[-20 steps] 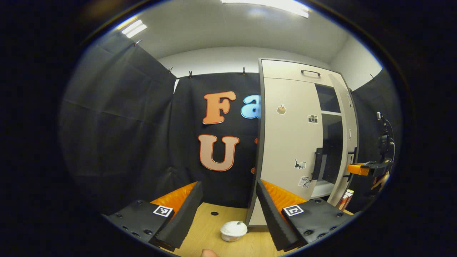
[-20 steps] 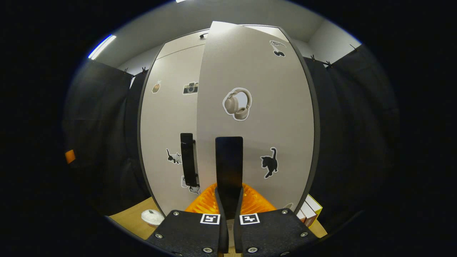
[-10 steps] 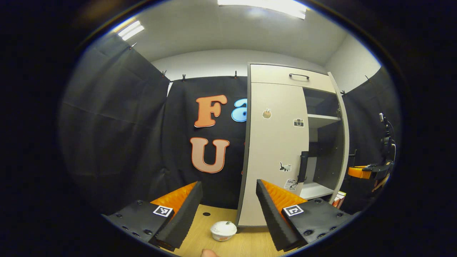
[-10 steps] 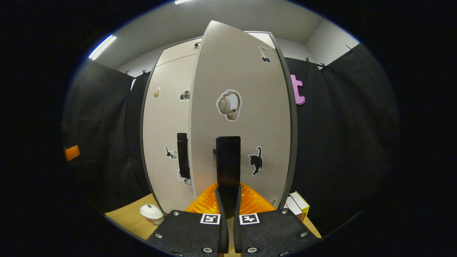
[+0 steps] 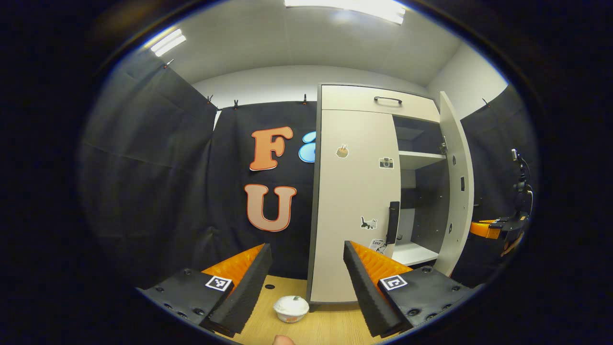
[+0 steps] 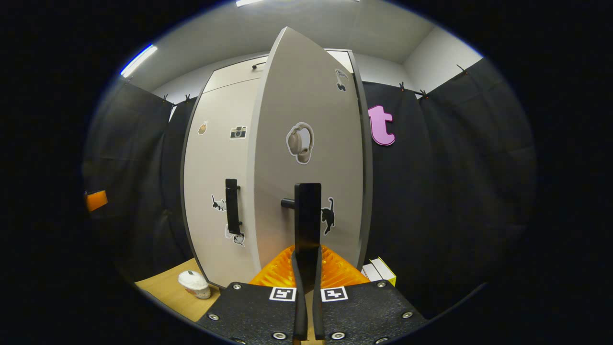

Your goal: Open the right door of the double-door shoe cabinet with the right hand, and open the left door with the left hand.

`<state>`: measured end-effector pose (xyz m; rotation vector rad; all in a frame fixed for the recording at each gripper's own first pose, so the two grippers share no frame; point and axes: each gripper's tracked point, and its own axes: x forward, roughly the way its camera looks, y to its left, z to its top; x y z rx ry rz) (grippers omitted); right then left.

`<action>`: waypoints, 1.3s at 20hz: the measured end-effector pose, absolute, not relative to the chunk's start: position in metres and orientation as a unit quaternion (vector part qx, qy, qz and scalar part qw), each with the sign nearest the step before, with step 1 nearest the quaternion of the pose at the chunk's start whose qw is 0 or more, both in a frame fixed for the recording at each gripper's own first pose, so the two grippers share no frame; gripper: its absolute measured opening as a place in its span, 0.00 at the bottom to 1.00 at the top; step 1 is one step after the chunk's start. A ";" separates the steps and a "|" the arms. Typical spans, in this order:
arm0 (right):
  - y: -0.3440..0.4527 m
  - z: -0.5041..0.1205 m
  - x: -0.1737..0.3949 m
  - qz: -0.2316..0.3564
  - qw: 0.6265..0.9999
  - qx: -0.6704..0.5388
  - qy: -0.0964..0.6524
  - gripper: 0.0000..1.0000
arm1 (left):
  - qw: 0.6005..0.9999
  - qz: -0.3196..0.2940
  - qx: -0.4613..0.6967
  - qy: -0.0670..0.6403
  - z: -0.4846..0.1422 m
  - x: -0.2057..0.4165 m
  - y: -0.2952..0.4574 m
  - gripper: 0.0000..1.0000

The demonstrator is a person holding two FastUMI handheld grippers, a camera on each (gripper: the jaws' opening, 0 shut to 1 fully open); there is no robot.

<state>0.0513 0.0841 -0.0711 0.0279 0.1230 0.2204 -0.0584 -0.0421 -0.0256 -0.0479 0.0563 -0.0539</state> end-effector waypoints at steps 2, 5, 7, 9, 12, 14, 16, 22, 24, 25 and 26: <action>0.077 -0.071 0.050 0.092 0.994 0.016 0.061 0.04 | 0.999 -0.034 -0.023 0.029 -0.026 -0.057 -0.049 0.95; 0.059 -0.070 0.045 0.075 0.995 0.001 0.059 0.04 | 0.998 -0.042 -0.019 0.029 -0.028 -0.055 -0.061 0.96; 0.053 -0.069 0.044 0.072 0.995 0.011 0.062 0.04 | 0.998 -0.048 -0.020 0.030 -0.030 -0.054 -0.067 0.96; 0.047 -0.070 0.044 0.068 0.995 0.021 0.064 0.04 | 0.998 -0.050 -0.022 0.033 -0.033 -0.052 -0.071 0.95; 0.036 -0.070 0.044 0.060 0.996 0.019 0.062 0.03 | 0.998 -0.051 -0.023 0.038 -0.038 -0.047 -0.075 0.98; 0.023 -0.070 0.044 0.045 0.997 0.013 0.061 0.00 | 0.998 -0.051 -0.024 0.039 -0.039 -0.043 -0.078 0.97; 0.005 -0.070 0.046 0.025 0.998 0.003 0.058 0.00 | 0.997 -0.054 -0.024 0.040 -0.040 -0.040 -0.083 0.97; -0.047 -0.072 0.032 0.009 0.997 0.041 0.068 0.00 | 0.997 -0.060 -0.016 0.035 -0.042 -0.032 -0.104 0.97; -0.057 -0.073 0.025 0.018 0.996 0.058 0.067 0.04 | 0.997 -0.063 -0.016 0.037 -0.042 -0.026 -0.113 0.96; -0.056 -0.073 0.021 0.029 0.995 0.062 0.069 0.04 | 0.997 -0.065 -0.018 0.036 -0.041 -0.023 -0.119 0.97; -0.057 -0.075 0.017 0.034 0.995 0.063 0.070 0.06 | 0.997 -0.069 -0.019 0.035 -0.041 -0.019 -0.127 0.96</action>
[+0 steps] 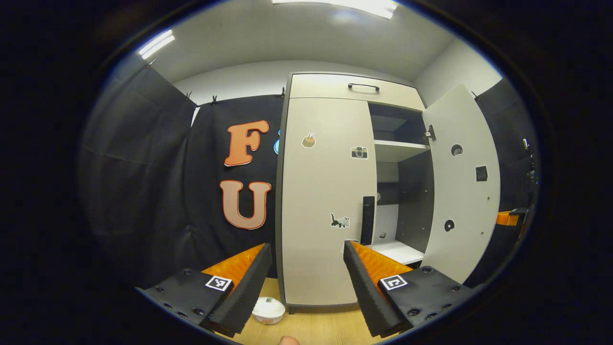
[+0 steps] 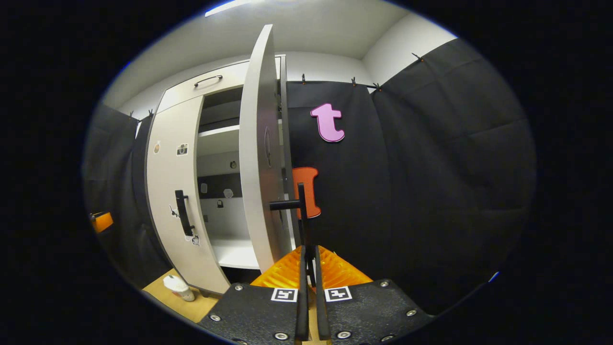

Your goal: Open the right door of the double-door shoe cabinet with the right hand, and open the left door with the left hand.

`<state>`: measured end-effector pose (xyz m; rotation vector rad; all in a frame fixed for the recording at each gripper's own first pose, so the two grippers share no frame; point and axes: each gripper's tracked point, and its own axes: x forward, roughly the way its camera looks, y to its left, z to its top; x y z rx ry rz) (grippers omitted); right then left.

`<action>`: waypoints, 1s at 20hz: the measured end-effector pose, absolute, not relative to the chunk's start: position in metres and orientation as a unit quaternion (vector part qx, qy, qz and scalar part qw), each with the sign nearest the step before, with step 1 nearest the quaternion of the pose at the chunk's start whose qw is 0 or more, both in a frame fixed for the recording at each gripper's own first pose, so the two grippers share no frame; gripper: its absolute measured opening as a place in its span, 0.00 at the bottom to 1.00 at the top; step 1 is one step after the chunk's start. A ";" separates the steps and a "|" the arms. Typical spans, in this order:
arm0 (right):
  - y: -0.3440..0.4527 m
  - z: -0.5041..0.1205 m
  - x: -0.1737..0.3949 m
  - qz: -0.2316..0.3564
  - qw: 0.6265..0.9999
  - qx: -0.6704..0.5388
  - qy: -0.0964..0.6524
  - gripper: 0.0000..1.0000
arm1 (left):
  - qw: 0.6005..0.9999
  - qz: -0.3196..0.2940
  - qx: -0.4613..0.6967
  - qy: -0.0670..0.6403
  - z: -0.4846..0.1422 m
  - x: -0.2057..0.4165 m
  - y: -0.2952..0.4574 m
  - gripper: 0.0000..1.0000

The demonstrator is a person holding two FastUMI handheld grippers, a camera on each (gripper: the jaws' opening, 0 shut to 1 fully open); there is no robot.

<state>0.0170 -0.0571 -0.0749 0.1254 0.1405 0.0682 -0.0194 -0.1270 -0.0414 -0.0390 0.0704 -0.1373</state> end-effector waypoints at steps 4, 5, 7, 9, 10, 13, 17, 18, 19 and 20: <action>-0.059 -0.073 0.002 0.040 0.995 0.061 0.064 0.10 | 0.995 -0.090 -0.029 0.041 -0.051 -0.006 -0.162 0.96; -0.060 -0.071 0.001 0.039 0.996 0.061 0.060 0.19 | 0.994 -0.095 -0.030 0.044 -0.054 -0.001 -0.171 0.96; -0.064 -0.069 -0.003 0.036 0.996 0.056 0.054 0.34 | 0.993 -0.105 -0.030 0.052 -0.061 0.011 -0.189 0.96; -0.068 -0.065 -0.005 0.032 0.997 0.054 0.045 0.41 | 0.992 -0.112 -0.029 0.055 -0.066 0.022 -0.203 0.96; -0.073 -0.063 -0.004 0.024 0.997 0.054 0.041 0.44 | 0.992 -0.114 -0.030 0.054 -0.067 0.028 -0.210 0.96; -0.085 -0.067 -0.001 0.006 0.999 0.037 0.032 0.69 | 0.992 -0.111 -0.021 0.051 -0.073 0.049 -0.225 0.96; -0.103 -0.067 0.005 -0.016 0.999 0.014 0.025 0.91 | 0.992 -0.116 -0.020 0.054 -0.085 0.075 -0.247 0.96; -0.105 -0.068 0.006 -0.018 0.999 0.011 0.024 0.93 | 0.991 -0.120 -0.018 0.054 -0.088 0.081 -0.253 0.96; -0.107 -0.069 0.007 -0.018 1.000 0.006 0.022 0.93 | 0.991 -0.121 -0.014 0.053 -0.089 0.088 -0.258 0.96; -0.109 -0.068 0.008 -0.020 1.000 0.000 0.018 0.93 | 0.991 -0.121 -0.008 0.050 -0.091 0.094 -0.262 0.96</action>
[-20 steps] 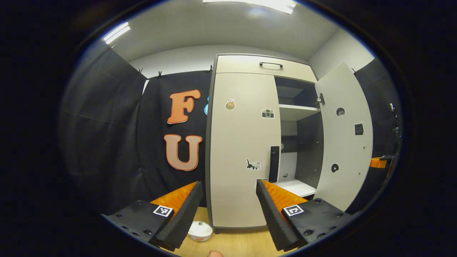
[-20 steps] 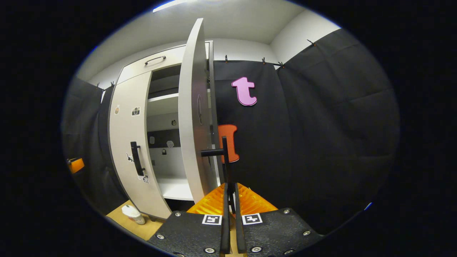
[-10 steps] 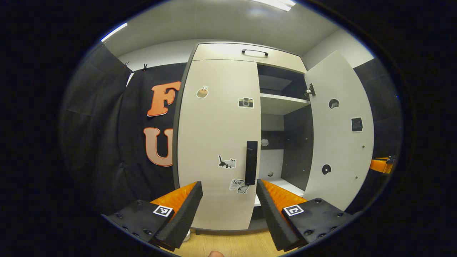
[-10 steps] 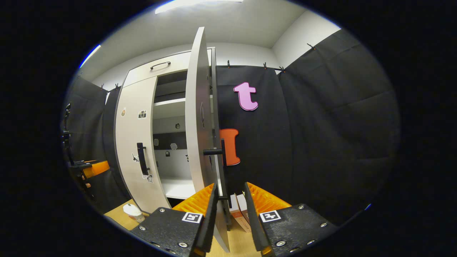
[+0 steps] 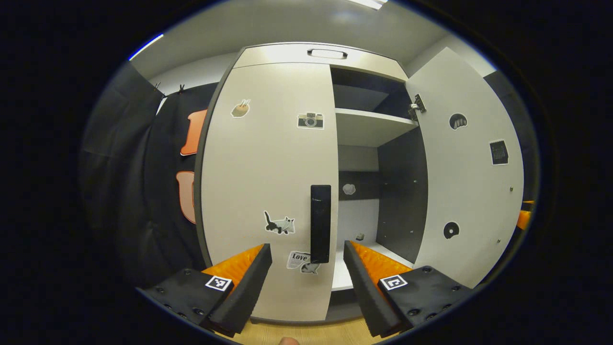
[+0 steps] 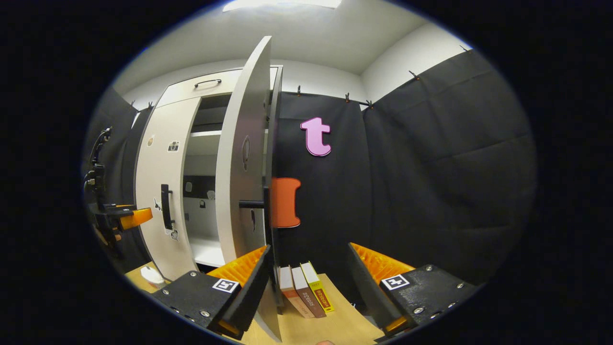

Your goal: Open the right door of the double-door shoe cabinet with the right hand, and open the left door with the left hand.

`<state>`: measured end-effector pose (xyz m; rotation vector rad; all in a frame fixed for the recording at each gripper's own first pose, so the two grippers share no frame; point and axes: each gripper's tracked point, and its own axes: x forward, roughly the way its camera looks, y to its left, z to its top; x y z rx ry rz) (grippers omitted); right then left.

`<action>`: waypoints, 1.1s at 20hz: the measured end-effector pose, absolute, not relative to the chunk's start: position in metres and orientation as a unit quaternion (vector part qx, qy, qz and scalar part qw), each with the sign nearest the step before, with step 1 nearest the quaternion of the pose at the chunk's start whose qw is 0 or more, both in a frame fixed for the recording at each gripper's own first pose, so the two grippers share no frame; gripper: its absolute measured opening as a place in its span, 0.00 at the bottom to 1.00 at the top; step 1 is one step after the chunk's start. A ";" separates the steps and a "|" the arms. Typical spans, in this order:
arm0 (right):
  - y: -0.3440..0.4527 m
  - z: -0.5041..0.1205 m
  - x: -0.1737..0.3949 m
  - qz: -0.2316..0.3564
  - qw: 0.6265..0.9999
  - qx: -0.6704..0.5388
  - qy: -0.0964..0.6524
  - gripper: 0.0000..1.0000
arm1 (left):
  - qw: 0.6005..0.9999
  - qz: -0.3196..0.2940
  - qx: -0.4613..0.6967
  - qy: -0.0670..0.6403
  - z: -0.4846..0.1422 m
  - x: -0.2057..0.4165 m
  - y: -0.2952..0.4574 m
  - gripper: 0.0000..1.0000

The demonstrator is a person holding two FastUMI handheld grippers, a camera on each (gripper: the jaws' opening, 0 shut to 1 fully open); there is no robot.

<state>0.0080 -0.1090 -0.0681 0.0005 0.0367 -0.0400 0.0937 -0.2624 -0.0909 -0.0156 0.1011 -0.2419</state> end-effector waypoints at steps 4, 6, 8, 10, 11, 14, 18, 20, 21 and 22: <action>-0.115 -0.070 0.008 -0.028 0.999 -0.021 0.010 0.93 | 0.993 -0.114 0.006 0.033 -0.094 0.120 -0.276 0.96; -0.115 -0.069 0.008 -0.028 0.999 -0.026 0.006 0.93 | 0.994 -0.108 0.011 0.030 -0.098 0.132 -0.278 0.96; -0.115 -0.068 0.008 -0.027 0.999 -0.032 0.001 0.93 | 0.994 -0.107 0.005 0.034 -0.105 0.144 -0.279 0.97; -0.116 -0.067 0.008 -0.028 0.999 -0.038 -0.005 0.93 | 0.994 -0.097 -0.007 0.055 -0.117 0.154 -0.276 0.96; -0.116 -0.068 0.009 -0.027 0.999 -0.038 -0.007 0.93 | 0.992 -0.102 -0.026 0.065 -0.120 0.158 -0.278 0.95; -0.114 -0.071 0.011 -0.022 0.999 -0.034 -0.006 0.93 | 0.992 -0.099 -0.041 0.064 -0.120 0.169 -0.274 0.96; -0.113 -0.071 0.012 -0.022 0.999 -0.030 -0.009 0.93 | 0.993 -0.101 -0.020 0.064 -0.122 0.175 -0.279 0.85; -0.112 -0.073 0.012 -0.022 0.999 -0.028 -0.008 0.93 | 0.993 -0.103 -0.011 0.065 -0.123 0.176 -0.282 0.84; -0.112 -0.074 0.011 -0.021 0.999 -0.029 -0.007 0.93 | 0.991 -0.113 -0.015 0.066 -0.124 0.176 -0.287 0.82; -0.111 -0.074 0.012 -0.021 0.999 -0.030 -0.006 0.93 | 0.989 -0.128 -0.019 0.068 -0.124 0.176 -0.294 0.70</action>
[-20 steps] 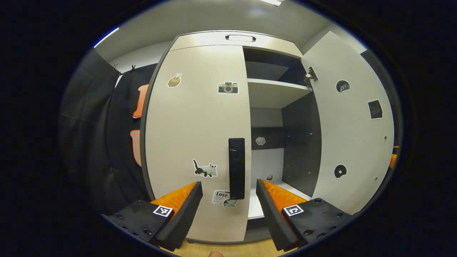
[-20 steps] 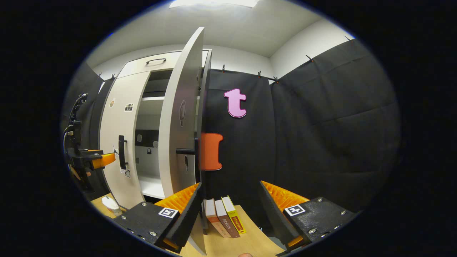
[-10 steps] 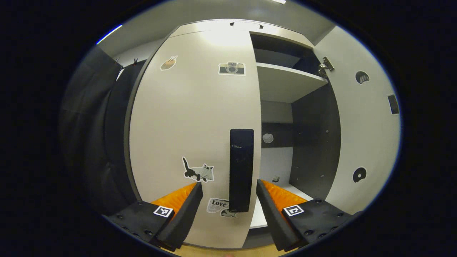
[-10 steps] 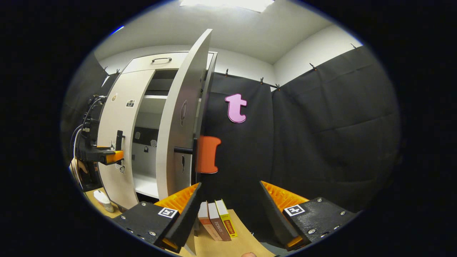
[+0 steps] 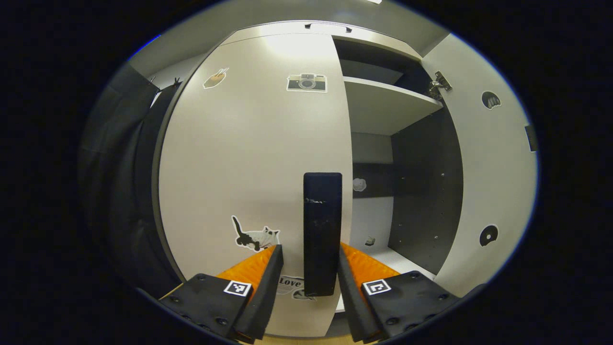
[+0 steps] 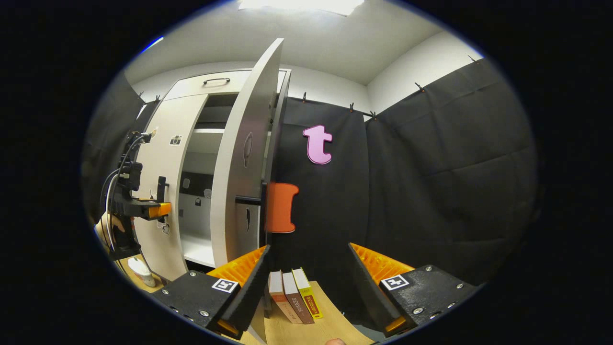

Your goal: Open the right door of the double-door shoe cabinet with the right hand, and open the left door with the left hand.

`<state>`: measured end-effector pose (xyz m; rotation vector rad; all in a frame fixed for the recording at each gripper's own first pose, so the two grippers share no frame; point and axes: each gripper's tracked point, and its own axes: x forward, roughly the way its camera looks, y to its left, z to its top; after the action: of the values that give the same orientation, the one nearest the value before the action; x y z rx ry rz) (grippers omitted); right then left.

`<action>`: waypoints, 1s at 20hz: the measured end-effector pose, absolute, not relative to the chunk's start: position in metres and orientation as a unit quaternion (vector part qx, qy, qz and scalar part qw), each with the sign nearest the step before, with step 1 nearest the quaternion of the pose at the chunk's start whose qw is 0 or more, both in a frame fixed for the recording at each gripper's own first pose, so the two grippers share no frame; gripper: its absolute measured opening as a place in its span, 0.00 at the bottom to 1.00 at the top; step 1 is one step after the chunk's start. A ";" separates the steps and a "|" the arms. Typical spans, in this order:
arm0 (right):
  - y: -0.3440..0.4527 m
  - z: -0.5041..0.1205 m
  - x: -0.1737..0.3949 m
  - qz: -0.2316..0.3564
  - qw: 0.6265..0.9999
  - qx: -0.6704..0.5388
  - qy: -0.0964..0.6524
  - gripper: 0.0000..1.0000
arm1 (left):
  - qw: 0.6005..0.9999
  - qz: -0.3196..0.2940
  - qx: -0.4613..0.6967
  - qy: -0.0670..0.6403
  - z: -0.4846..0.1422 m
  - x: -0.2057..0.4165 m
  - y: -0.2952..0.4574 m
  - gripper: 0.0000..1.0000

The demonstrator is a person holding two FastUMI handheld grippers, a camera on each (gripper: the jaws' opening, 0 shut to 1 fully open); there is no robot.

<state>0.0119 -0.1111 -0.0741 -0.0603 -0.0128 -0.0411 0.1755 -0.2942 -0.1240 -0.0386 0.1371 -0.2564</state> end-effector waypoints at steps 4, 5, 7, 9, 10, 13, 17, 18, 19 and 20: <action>-0.110 -0.078 0.009 -0.019 0.999 -0.025 -0.001 0.88 | 0.987 -0.140 0.001 0.076 -0.126 0.176 -0.298 0.41; -0.109 -0.079 0.006 -0.020 1.000 -0.025 0.001 0.93 | 0.987 -0.145 0.001 0.076 -0.126 0.176 -0.298 0.37; -0.109 -0.076 0.001 -0.023 0.999 -0.025 0.001 0.93 | 0.984 -0.161 -0.009 0.080 -0.127 0.173 -0.297 0.35; -0.106 -0.074 -0.004 -0.021 1.000 -0.023 0.002 0.93 | 0.981 -0.171 -0.016 0.087 -0.127 0.169 -0.296 0.28; -0.105 -0.073 -0.008 -0.020 1.000 -0.022 0.004 0.93 | 0.981 -0.177 -0.008 0.084 -0.128 0.164 -0.295 0.19; -0.098 -0.065 -0.021 -0.020 1.000 -0.021 0.002 0.93 | 0.977 -0.199 -0.020 0.076 -0.128 0.159 -0.292 0.16; -0.085 -0.055 -0.036 -0.022 1.000 -0.016 -0.005 0.97 | 0.971 -0.219 -0.040 0.081 -0.127 0.165 -0.288 0.16; -0.080 -0.052 -0.038 -0.020 1.000 -0.013 -0.007 0.93 | 0.971 -0.221 -0.037 0.080 -0.127 0.165 -0.287 0.16; -0.077 -0.051 -0.042 -0.019 1.000 -0.009 -0.008 0.93 | 0.971 -0.223 -0.036 0.081 -0.128 0.166 -0.287 0.16; -0.073 -0.047 -0.045 -0.016 1.000 -0.004 -0.010 0.93 | 0.970 -0.226 -0.037 0.080 -0.128 0.164 -0.286 0.16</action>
<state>-0.0447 -0.0729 -0.0472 -0.0077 -0.0203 -0.0318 0.1638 -0.2855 -0.1283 -0.0748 0.1614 -0.4569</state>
